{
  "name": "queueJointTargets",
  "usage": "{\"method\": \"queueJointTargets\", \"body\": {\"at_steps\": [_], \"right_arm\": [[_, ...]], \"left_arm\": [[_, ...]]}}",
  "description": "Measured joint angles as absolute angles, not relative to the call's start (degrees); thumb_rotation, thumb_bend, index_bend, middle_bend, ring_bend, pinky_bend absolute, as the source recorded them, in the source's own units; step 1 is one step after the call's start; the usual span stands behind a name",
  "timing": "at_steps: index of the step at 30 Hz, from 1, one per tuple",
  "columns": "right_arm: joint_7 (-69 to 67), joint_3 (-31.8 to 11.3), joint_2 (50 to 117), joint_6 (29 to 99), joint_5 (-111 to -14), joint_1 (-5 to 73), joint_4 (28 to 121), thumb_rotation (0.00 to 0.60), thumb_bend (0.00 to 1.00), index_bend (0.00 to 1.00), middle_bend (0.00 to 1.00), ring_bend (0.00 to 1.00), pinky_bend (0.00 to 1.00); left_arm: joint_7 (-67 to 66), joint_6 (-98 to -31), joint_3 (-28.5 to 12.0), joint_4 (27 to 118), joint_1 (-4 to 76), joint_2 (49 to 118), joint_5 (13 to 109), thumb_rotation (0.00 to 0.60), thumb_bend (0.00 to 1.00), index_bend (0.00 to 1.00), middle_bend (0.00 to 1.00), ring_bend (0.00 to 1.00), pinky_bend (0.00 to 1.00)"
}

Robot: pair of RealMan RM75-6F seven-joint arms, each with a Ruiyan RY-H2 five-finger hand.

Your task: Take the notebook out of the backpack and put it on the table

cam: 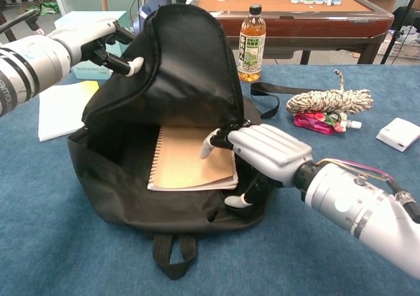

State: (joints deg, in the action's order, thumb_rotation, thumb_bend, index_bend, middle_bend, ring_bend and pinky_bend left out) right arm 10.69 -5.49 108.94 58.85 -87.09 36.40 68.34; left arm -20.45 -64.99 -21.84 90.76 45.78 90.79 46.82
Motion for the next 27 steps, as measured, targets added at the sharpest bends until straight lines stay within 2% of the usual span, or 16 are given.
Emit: {"method": "queueJointTargets", "body": {"at_steps": [16, 18, 21, 23, 27], "right_arm": [[12.62, -7.21, 113.27, 57.78, -84.88, 38.79, 60.94, 0.600, 0.00, 0.27, 0.18, 0.09, 0.27], [12.03, -7.29, 113.76, 57.84, -84.99, 39.13, 60.00, 0.600, 0.05, 0.28, 0.19, 0.09, 0.27], [10.65, -7.35, 114.43, 58.33, -85.48, 39.60, 58.59, 0.600, 0.18, 0.28, 0.22, 0.09, 0.27], [9.81, -7.35, 114.77, 59.00, -85.89, 39.79, 57.85, 0.600, 0.27, 0.30, 0.24, 0.11, 0.27], [8.25, -7.29, 115.30, 60.01, -86.63, 40.20, 56.58, 0.600, 0.37, 0.35, 0.28, 0.14, 0.27]], "left_arm": [[-19.26, -65.17, -21.56, 91.13, 45.34, 89.79, 46.69, 0.600, 0.76, 0.75, 0.20, 0.09, 0.02], [-19.10, -65.12, -21.63, 91.20, 45.30, 89.68, 46.42, 0.600, 0.76, 0.75, 0.20, 0.09, 0.02], [-18.89, -65.05, -21.68, 91.34, 45.25, 89.43, 46.19, 0.600, 0.76, 0.75, 0.20, 0.09, 0.02], [-18.84, -65.13, -21.63, 91.34, 45.23, 89.34, 46.25, 0.600, 0.76, 0.75, 0.20, 0.09, 0.02], [-18.70, -65.09, -21.64, 91.36, 45.27, 89.21, 46.16, 0.600, 0.76, 0.75, 0.20, 0.09, 0.02]]}}
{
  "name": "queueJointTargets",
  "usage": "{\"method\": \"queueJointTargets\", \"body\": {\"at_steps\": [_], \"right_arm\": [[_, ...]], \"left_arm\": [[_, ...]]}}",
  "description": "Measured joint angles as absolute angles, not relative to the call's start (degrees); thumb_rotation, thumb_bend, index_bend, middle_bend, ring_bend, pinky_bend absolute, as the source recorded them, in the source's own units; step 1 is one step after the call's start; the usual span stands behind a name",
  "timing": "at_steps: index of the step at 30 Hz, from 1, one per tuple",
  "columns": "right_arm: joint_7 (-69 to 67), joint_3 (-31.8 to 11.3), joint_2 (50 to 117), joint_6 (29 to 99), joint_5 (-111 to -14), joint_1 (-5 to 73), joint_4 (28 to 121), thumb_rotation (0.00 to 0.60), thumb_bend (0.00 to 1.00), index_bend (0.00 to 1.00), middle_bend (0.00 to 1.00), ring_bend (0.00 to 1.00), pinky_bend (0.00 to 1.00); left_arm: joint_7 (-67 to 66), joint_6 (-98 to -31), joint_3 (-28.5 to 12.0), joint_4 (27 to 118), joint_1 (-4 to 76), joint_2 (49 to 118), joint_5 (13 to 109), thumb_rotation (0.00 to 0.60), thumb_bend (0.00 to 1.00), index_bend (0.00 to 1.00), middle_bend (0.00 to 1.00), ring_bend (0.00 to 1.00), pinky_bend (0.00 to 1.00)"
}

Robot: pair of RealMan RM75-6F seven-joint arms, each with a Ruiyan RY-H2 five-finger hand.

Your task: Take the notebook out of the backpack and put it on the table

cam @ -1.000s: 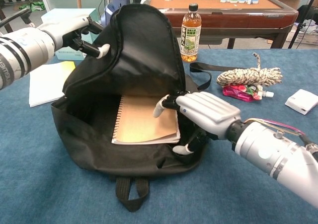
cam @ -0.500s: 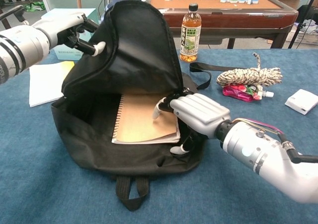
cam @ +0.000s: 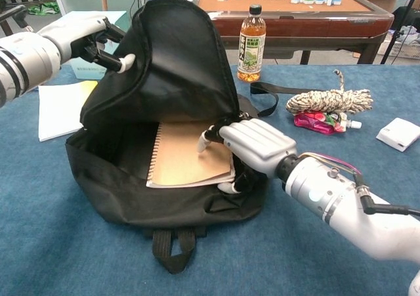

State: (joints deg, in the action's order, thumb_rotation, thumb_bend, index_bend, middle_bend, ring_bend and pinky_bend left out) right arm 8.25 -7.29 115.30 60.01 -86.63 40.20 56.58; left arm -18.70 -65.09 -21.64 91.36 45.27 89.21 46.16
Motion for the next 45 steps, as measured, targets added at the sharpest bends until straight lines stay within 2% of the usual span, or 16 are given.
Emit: {"method": "queueJointTargets", "body": {"at_steps": [4, 10, 18, 22, 25, 30, 45], "right_arm": [[6.95, -7.18, 115.45, 61.37, -87.44, 40.41, 56.01, 0.600, 0.46, 0.42, 0.32, 0.18, 0.27], [6.50, -7.08, 114.83, 62.40, -87.79, 40.42, 56.16, 0.600, 0.49, 0.48, 0.36, 0.20, 0.27], [5.76, -7.47, 115.61, 63.14, -87.82, 40.98, 55.43, 0.600, 0.55, 0.73, 0.43, 0.26, 0.29], [4.30, -7.49, 115.32, 64.71, -88.36, 40.81, 55.82, 0.600, 0.58, 0.85, 0.53, 0.34, 0.31], [3.30, -7.42, 114.60, 66.80, -89.29, 40.56, 57.03, 0.600, 0.59, 0.90, 0.61, 0.42, 0.32], [2.52, -6.97, 111.72, 70.74, -91.50, 39.91, 61.11, 0.600, 0.60, 0.92, 0.69, 0.50, 0.34], [1.32, -7.54, 98.78, 81.57, -97.11, 36.91, 79.21, 0.600, 0.60, 0.94, 0.71, 0.54, 0.37]], "left_arm": [[-18.73, -65.23, -21.50, 91.51, 45.22, 88.98, 46.31, 0.600, 0.76, 0.75, 0.20, 0.09, 0.02], [-18.62, -65.21, -21.53, 91.58, 45.16, 88.65, 45.98, 0.600, 0.76, 0.75, 0.20, 0.09, 0.02], [-18.96, -65.44, -21.62, 91.56, 45.33, 88.23, 45.87, 0.600, 0.75, 0.75, 0.20, 0.09, 0.02], [-18.97, -65.53, -21.80, 91.52, 45.23, 87.80, 45.39, 0.600, 0.75, 0.75, 0.20, 0.09, 0.02], [-18.95, -65.43, -21.81, 91.52, 45.14, 87.48, 45.06, 0.600, 0.75, 0.75, 0.20, 0.09, 0.02], [-18.65, -65.16, -21.81, 91.90, 44.89, 86.87, 44.53, 0.600, 0.73, 0.74, 0.20, 0.09, 0.02], [-17.65, -63.30, -20.92, 94.01, 44.08, 84.47, 42.79, 0.600, 0.71, 0.72, 0.20, 0.09, 0.02]]}}
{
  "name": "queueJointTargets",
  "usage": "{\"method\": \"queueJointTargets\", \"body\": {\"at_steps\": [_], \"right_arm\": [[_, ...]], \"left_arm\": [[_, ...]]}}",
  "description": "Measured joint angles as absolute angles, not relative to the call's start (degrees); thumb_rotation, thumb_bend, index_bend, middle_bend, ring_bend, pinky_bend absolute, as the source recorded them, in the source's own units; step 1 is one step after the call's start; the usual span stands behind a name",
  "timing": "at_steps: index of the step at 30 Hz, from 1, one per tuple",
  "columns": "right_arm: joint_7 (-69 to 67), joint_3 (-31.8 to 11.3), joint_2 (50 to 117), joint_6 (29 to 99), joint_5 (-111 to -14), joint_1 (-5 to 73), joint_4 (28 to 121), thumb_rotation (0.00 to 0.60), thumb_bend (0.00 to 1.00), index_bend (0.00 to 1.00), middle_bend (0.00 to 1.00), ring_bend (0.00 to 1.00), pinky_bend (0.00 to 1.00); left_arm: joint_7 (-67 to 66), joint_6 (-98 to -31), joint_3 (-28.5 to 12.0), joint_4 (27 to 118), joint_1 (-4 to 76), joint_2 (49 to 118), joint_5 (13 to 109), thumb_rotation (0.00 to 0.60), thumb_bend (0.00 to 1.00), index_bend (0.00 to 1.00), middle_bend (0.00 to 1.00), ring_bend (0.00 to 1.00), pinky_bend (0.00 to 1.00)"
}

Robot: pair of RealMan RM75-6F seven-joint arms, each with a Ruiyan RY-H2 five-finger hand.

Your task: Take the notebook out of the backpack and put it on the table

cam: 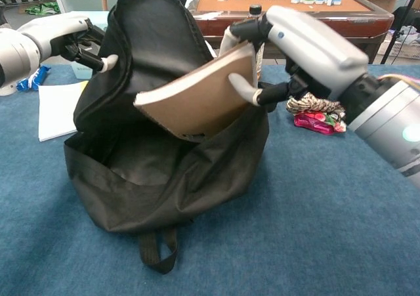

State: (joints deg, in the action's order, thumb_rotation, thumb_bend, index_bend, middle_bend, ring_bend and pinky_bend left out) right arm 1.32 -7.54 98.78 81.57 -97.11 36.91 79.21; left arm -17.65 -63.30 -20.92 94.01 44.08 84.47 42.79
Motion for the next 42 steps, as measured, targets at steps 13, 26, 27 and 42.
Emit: {"method": "queueJointTargets", "body": {"at_steps": [13, 26, 27, 42], "right_arm": [[-0.68, -10.89, 85.35, 90.26, -99.92, 32.58, 96.24, 0.600, 0.60, 0.94, 0.71, 0.55, 0.37], [0.71, -13.03, 76.55, 88.44, -93.69, 28.97, 99.38, 0.600, 0.60, 0.94, 0.71, 0.55, 0.37], [0.69, -12.99, 76.47, 87.53, -92.94, 28.97, 98.92, 0.600, 0.60, 0.94, 0.71, 0.55, 0.37], [-3.34, -11.99, 79.39, 76.07, -86.74, 31.69, 96.03, 0.600, 0.60, 0.94, 0.71, 0.55, 0.37]], "left_arm": [[-17.38, -62.45, -18.71, 97.38, 43.65, 83.11, 45.18, 0.600, 0.57, 0.59, 0.19, 0.09, 0.02], [-17.12, -62.44, -15.50, 105.38, 41.83, 78.27, 51.34, 0.571, 0.27, 0.09, 0.06, 0.02, 0.02], [-17.15, -62.95, -15.25, 105.93, 41.57, 77.90, 52.28, 0.560, 0.26, 0.08, 0.06, 0.01, 0.02], [-16.50, -66.57, -13.91, 108.93, 38.62, 74.20, 55.65, 0.554, 0.26, 0.07, 0.06, 0.01, 0.02]]}}
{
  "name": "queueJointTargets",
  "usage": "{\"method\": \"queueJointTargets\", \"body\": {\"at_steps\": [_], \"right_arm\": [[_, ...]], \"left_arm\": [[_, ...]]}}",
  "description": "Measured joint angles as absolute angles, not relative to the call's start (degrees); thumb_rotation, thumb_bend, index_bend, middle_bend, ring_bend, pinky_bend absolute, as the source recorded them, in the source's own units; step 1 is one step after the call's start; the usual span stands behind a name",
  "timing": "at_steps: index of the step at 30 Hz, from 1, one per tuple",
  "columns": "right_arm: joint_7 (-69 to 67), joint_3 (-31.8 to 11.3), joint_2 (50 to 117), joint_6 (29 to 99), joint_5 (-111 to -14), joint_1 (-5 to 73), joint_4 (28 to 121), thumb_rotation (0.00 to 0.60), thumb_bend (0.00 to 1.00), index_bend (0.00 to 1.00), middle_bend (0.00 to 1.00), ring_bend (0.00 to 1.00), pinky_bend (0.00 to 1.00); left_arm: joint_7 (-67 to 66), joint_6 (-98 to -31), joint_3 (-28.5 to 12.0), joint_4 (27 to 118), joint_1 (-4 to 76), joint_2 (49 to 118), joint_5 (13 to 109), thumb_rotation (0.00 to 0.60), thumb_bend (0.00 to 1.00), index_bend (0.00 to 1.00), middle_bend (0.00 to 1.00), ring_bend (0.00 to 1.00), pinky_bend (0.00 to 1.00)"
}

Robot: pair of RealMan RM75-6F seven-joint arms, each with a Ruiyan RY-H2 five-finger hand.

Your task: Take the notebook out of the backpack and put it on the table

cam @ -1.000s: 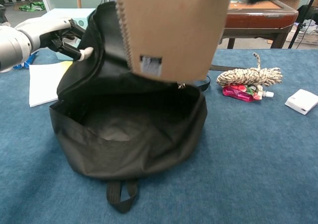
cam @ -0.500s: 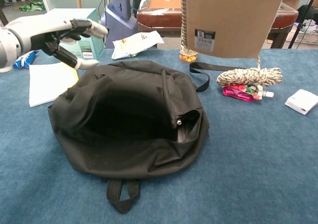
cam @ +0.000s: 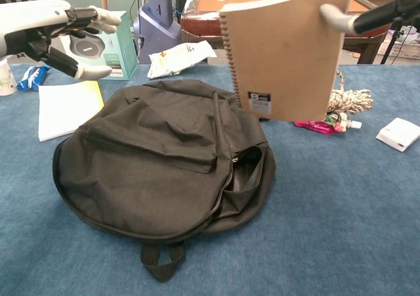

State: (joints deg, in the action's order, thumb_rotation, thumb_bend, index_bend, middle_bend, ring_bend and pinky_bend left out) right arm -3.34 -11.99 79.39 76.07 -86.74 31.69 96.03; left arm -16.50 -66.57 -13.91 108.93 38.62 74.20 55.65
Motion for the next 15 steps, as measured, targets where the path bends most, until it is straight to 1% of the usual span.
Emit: {"method": "queueJointTargets", "body": {"at_steps": [5, 11, 12, 13, 15], "right_arm": [[-6.65, -11.98, 79.71, 72.57, -83.47, 32.39, 97.69, 0.600, 0.60, 0.94, 0.70, 0.55, 0.37], [-8.33, -14.12, 80.97, 68.38, -75.99, 33.70, 97.68, 0.600, 0.60, 0.93, 0.66, 0.54, 0.37], [-8.44, -14.62, 81.35, 67.67, -74.49, 34.00, 97.36, 0.600, 0.59, 0.92, 0.64, 0.52, 0.37], [-8.45, -15.31, 81.92, 66.63, -72.38, 34.48, 96.76, 0.600, 0.59, 0.88, 0.61, 0.49, 0.37], [-8.18, -16.47, 83.13, 64.53, -68.56, 35.54, 95.24, 0.600, 0.58, 0.75, 0.51, 0.41, 0.37]], "left_arm": [[-16.32, -66.51, -13.68, 108.71, 38.19, 73.66, 55.24, 0.554, 0.26, 0.07, 0.06, 0.01, 0.02], [-16.35, -66.58, -13.47, 108.90, 37.82, 73.25, 54.97, 0.555, 0.26, 0.07, 0.06, 0.01, 0.02], [-16.43, -66.57, -13.44, 108.94, 37.78, 73.18, 54.87, 0.555, 0.26, 0.07, 0.06, 0.01, 0.02], [-16.50, -66.56, -13.42, 108.97, 37.77, 73.13, 54.79, 0.555, 0.26, 0.07, 0.06, 0.01, 0.02], [-16.71, -66.54, -13.41, 109.06, 37.75, 73.03, 54.51, 0.553, 0.26, 0.07, 0.05, 0.01, 0.02]]}}
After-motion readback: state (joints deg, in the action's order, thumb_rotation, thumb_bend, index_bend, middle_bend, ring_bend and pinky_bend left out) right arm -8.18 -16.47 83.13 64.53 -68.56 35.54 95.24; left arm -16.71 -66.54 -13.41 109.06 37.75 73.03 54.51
